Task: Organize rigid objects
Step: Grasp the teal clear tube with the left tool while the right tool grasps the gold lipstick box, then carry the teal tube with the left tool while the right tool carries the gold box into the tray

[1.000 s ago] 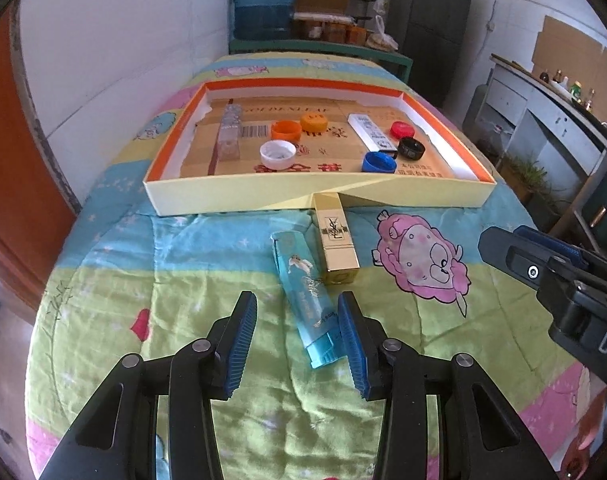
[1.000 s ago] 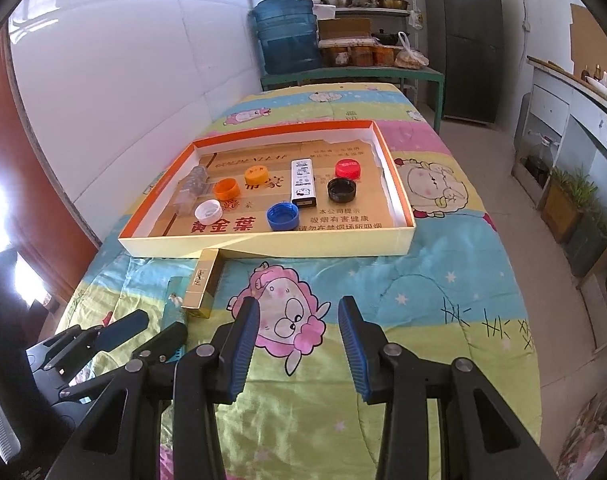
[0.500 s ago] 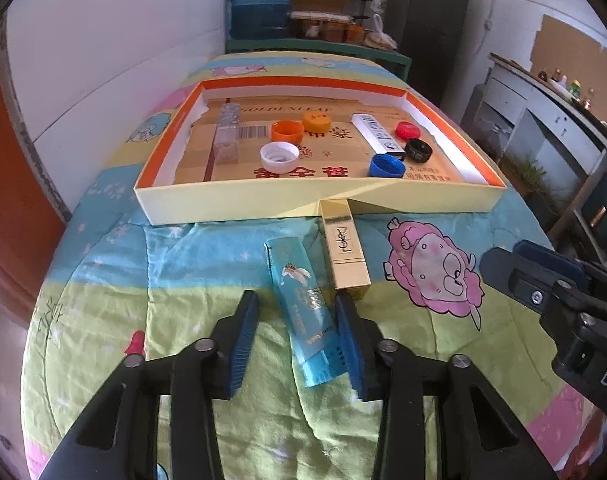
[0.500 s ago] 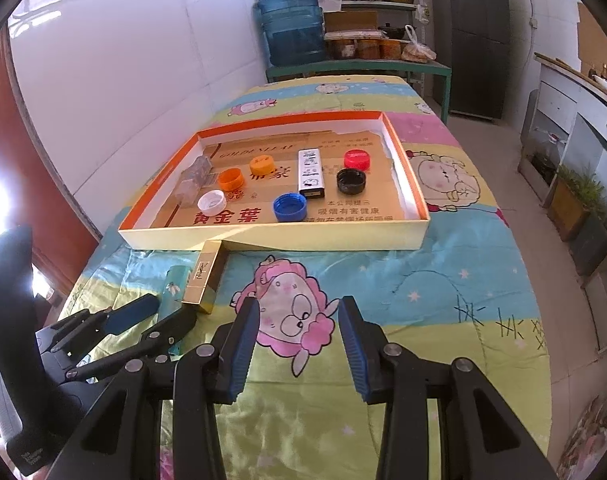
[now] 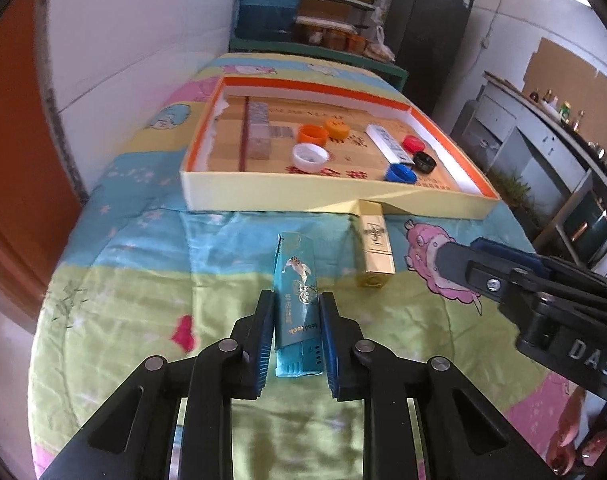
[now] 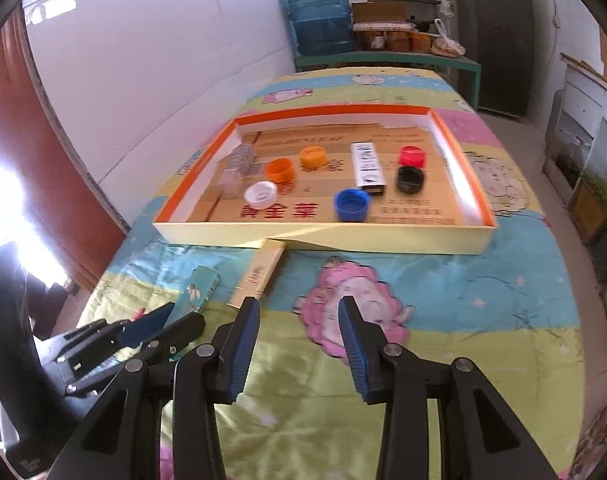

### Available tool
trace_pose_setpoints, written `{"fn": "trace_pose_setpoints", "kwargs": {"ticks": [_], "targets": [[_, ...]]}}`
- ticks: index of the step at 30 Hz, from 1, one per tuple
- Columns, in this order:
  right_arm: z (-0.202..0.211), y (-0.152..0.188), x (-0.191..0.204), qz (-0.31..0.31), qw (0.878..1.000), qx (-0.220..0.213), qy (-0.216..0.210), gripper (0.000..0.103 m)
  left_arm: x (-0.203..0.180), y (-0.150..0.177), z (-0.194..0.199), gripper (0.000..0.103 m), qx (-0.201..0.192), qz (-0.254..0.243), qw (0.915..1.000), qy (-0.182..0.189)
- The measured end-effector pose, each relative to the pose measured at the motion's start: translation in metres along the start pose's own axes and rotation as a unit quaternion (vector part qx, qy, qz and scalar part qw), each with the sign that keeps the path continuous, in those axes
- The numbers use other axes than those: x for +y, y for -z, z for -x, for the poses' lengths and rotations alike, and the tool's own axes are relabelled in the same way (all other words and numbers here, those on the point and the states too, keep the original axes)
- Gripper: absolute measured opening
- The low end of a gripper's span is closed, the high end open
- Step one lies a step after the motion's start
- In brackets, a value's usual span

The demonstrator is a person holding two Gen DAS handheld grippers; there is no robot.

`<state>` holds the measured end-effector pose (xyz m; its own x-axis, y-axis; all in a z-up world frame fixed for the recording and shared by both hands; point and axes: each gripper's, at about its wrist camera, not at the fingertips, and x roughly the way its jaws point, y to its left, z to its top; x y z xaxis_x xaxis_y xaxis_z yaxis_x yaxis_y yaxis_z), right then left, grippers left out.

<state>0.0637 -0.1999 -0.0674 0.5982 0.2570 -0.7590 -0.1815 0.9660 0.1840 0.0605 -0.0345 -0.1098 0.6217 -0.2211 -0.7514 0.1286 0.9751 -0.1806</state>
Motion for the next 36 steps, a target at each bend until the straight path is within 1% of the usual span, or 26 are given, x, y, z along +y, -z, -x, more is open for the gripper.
{"fn": "trace_pose_setpoints", "kwargs": {"ticks": [4, 7, 9, 11, 14, 16, 18, 19, 25, 30, 36], "targets": [[-0.012, -0.006, 0.023, 0.006, 1.0, 0.001, -0.006, 0.041, 0.016, 0.0, 0.011, 0.022, -0.014, 0.015, 0.9998, -0.003], [-0.024, -0.009, 0.036, 0.009, 1.0, 0.001, 0.02, 0.041, 0.029, -0.001, 0.019, 0.022, -0.023, 0.023, 0.9994, -0.004], [-0.03, -0.011, 0.042, 0.014, 0.998, -0.006, 0.053, 0.041, 0.036, -0.002, 0.023, 0.021, -0.029, 0.028, 0.9992, -0.005], [-0.035, -0.012, 0.046, 0.017, 0.998, -0.01, 0.065, 0.041, 0.041, -0.004, 0.026, 0.021, -0.033, 0.03, 0.999, -0.006], [-0.044, -0.012, 0.047, 0.015, 0.996, -0.001, 0.082, 0.041, 0.046, -0.007, 0.03, 0.021, -0.039, 0.034, 0.9987, -0.003], [-0.049, -0.011, 0.046, 0.009, 0.997, 0.007, 0.079, 0.041, 0.048, -0.008, 0.032, 0.021, -0.041, 0.033, 0.9986, -0.001], [-0.052, -0.009, 0.045, 0.004, 0.998, 0.013, 0.068, 0.024, 0.05, -0.008, 0.031, 0.021, -0.04, 0.033, 0.9987, 0.003], [-0.053, -0.009, 0.044, 0.002, 0.998, 0.014, 0.067, 0.021, 0.051, -0.008, 0.03, 0.021, -0.039, 0.033, 0.9987, 0.005], [-0.047, -0.007, 0.042, 0.0, 0.999, 0.015, 0.052, 0.019, 0.053, -0.008, 0.025, 0.021, -0.034, 0.037, 0.9987, 0.013], [-0.033, -0.006, 0.045, 0.009, 0.999, 0.002, 0.047, 0.019, 0.052, -0.009, 0.027, 0.021, -0.039, 0.034, 0.9985, 0.016], [-0.018, -0.011, 0.049, 0.019, 0.999, -0.012, 0.038, 0.019, 0.046, -0.017, 0.04, 0.021, -0.057, 0.029, 0.9978, 0.016]]}}
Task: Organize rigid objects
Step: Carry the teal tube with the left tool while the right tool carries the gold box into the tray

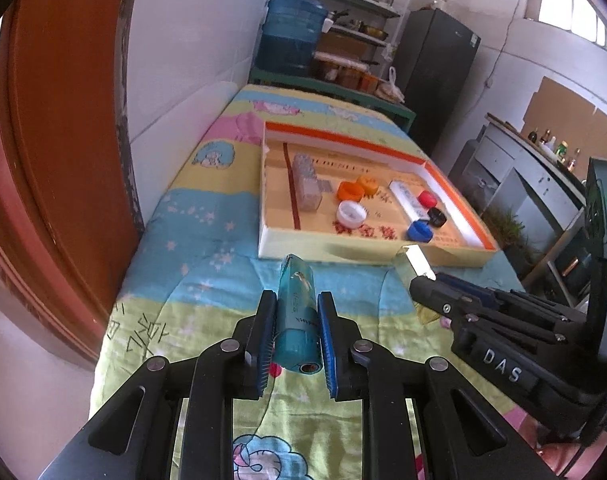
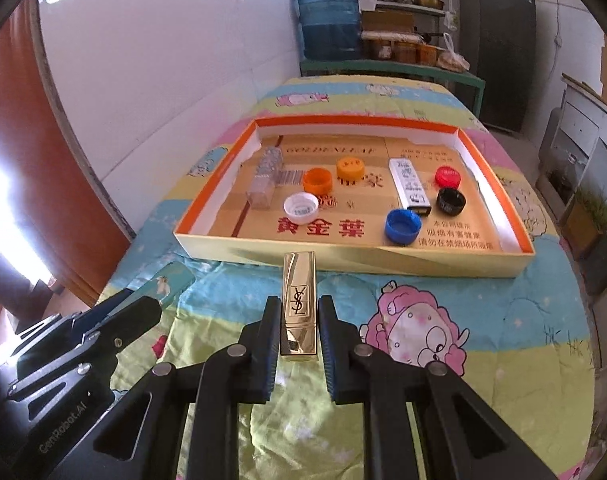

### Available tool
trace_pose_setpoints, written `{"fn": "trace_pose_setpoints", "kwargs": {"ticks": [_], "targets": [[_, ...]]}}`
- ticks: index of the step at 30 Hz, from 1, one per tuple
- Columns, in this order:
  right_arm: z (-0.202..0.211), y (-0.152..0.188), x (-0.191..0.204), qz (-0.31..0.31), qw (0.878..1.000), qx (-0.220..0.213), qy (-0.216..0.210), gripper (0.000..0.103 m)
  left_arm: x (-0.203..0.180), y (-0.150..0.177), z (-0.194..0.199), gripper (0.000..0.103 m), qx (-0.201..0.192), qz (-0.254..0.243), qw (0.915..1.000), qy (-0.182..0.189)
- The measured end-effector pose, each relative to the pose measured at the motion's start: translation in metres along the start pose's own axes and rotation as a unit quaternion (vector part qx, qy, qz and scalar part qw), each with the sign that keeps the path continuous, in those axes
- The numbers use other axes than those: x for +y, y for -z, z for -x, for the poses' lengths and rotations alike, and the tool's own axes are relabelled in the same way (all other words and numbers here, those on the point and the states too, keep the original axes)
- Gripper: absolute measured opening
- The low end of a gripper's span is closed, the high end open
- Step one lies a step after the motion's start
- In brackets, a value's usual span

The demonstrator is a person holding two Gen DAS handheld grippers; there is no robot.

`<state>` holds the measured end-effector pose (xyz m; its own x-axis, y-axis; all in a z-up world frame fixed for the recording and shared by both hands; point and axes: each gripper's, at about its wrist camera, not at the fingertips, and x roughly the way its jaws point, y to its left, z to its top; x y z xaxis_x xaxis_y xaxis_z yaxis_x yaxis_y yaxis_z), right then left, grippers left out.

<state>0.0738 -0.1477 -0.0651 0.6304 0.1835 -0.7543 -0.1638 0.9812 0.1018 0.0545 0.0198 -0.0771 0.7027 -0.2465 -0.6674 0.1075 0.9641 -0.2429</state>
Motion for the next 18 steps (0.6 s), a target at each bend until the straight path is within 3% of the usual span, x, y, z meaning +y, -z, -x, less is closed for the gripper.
{"fn": "trace_pose_setpoints", "kwargs": {"ticks": [18], "targets": [[0.024, -0.017, -0.013, -0.004, 0.999, -0.033, 0.007, 0.019, -0.024, -0.039, 0.013, 0.021, -0.04, -0.021, 0.9987, 0.023]]}}
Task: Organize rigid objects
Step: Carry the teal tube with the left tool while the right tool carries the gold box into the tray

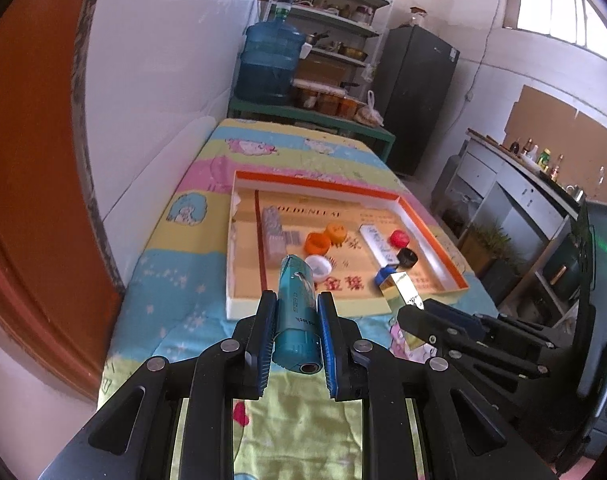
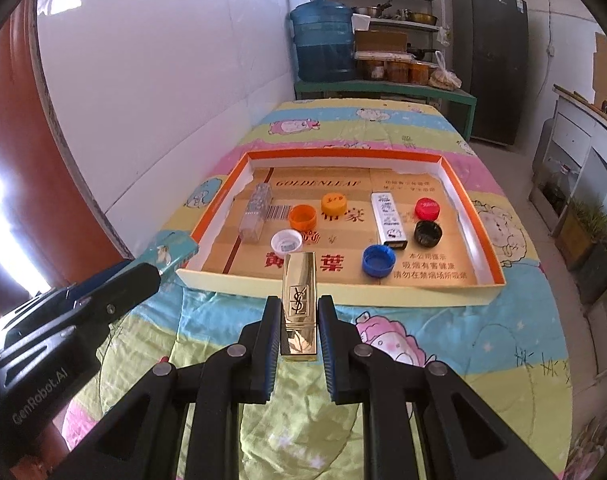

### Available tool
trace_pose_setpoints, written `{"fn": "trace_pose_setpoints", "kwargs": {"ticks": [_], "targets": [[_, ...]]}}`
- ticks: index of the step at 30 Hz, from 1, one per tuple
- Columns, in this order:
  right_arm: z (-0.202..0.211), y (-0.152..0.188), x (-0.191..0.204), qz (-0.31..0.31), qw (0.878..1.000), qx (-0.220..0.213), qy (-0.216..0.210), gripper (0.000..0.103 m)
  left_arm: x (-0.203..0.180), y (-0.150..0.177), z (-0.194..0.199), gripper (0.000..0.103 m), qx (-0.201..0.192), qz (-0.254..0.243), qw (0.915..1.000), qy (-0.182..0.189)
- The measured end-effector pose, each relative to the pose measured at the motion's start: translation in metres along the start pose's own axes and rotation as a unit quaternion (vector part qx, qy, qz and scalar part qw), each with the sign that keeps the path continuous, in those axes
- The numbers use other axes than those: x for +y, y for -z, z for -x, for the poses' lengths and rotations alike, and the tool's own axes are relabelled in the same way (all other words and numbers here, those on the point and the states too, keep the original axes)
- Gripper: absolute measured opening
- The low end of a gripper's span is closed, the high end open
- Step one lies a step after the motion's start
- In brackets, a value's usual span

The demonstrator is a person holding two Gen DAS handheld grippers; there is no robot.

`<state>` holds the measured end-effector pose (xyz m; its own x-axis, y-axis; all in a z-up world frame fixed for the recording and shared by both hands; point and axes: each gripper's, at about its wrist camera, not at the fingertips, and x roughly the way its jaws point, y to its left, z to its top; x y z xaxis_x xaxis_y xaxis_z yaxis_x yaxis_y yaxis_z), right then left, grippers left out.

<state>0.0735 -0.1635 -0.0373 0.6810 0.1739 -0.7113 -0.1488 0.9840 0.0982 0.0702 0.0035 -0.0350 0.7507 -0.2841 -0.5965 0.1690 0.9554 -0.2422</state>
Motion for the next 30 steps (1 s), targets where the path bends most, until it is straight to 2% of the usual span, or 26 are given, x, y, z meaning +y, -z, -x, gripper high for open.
{"fn": "trace_pose_setpoints", "kwargs": {"ticks": [15, 30], "targets": [[-0.003, -0.02, -0.024, -0.016, 1.0, -0.016, 0.005, 0.019, -0.007, -0.032, -0.018, 0.021, -0.011, 0.001, 0.9999, 0.002], [-0.025, -0.039, -0.059, -0.038, 0.999, -0.017, 0.005, 0.019, -0.004, -0.051, -0.063, 0.021, 0.007, 0.015, 0.9998, -0.004]]}}
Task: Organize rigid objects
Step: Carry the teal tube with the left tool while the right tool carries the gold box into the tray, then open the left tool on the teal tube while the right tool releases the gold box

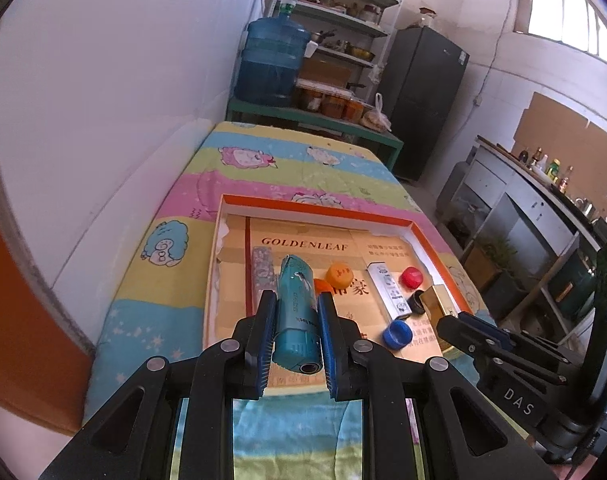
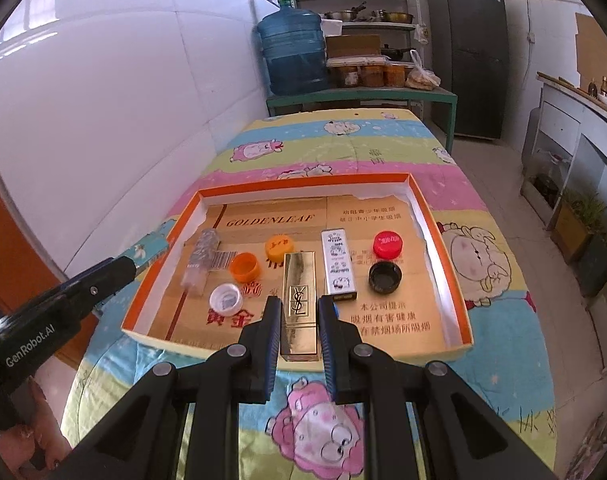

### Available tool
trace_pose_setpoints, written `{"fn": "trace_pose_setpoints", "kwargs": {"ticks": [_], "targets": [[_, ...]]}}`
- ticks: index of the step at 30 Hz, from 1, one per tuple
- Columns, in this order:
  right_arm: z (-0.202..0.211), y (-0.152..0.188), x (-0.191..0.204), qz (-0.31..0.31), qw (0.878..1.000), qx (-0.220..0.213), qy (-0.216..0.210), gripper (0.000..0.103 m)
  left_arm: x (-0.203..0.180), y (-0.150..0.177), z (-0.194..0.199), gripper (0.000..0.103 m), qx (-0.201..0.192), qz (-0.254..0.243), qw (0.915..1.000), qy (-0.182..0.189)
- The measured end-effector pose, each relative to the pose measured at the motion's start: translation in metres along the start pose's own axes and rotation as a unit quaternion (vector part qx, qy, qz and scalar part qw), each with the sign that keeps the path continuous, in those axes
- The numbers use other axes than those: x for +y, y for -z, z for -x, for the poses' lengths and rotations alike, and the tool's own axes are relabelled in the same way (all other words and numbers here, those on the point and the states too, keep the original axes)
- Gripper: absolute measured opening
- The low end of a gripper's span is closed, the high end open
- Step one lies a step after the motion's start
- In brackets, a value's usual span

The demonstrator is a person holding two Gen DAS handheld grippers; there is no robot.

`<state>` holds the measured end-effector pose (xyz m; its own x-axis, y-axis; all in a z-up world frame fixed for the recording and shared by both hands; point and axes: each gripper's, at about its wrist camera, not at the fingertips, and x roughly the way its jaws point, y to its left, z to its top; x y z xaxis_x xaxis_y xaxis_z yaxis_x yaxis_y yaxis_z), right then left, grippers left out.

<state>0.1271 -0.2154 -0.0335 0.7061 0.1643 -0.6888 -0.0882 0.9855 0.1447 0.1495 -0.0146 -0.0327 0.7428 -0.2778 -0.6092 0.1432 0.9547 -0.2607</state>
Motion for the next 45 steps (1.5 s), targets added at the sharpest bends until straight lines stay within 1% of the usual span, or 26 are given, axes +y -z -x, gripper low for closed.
{"fn": "trace_pose_setpoints", "kwargs": {"ticks": [8, 14, 20, 26, 36, 45], "targets": [[-0.022, -0.017, -0.003, 0.002, 1.0, 0.002, -0.013, 0.019, -0.008, -0.012, -0.029, 0.021, 0.01, -0.003, 0.9999, 0.005], [-0.037, -0.029, -0.003, 0.006, 1.0, 0.003, -0.02, 0.019, -0.015, -0.027, -0.045, 0.021, 0.011, -0.016, 0.9998, -0.006], [-0.05, -0.038, -0.004, 0.008, 1.0, 0.006, -0.025, 0.019, -0.02, -0.04, -0.063, 0.021, 0.021, -0.029, 0.9992, -0.017], [-0.062, -0.041, -0.005, 0.01, 0.999, 0.013, -0.03, 0.019, -0.021, -0.047, -0.083, 0.021, 0.037, -0.03, 0.9987, -0.019], [-0.086, -0.04, -0.004, 0.007, 0.999, 0.032, -0.035, 0.019, -0.017, -0.057, -0.119, 0.021, 0.071, -0.016, 0.9972, -0.017], [-0.107, -0.033, -0.003, 0.011, 0.998, 0.055, -0.026, 0.019, -0.016, -0.049, -0.15, 0.021, 0.115, -0.014, 0.9932, -0.015]]}}
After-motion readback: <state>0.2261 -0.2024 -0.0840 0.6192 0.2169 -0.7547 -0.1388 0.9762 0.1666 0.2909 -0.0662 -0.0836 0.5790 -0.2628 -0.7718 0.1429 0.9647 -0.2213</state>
